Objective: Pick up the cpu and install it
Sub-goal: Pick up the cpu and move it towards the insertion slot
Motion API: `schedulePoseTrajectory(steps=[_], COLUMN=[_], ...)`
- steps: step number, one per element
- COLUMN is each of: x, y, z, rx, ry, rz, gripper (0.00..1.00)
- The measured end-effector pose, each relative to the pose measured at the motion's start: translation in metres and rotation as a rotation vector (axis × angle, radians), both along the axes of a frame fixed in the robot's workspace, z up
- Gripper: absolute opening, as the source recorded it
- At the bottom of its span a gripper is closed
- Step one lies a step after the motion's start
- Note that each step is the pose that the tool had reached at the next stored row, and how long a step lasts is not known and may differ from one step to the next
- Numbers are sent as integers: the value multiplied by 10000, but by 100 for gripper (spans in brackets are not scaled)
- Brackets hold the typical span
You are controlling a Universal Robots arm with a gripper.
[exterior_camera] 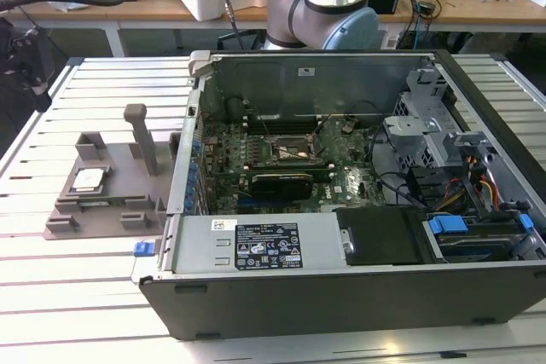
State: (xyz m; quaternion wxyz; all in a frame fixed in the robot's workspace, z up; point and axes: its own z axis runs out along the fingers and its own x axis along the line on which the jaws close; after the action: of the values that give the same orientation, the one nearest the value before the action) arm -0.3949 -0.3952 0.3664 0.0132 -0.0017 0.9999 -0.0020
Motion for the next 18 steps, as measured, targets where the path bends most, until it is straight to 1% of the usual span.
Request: schedulePoseTrajectory(steps=[18], x=[0], y=[0], z=[-90], rx=[0], ry=[0], rz=[0], gripper=[60])
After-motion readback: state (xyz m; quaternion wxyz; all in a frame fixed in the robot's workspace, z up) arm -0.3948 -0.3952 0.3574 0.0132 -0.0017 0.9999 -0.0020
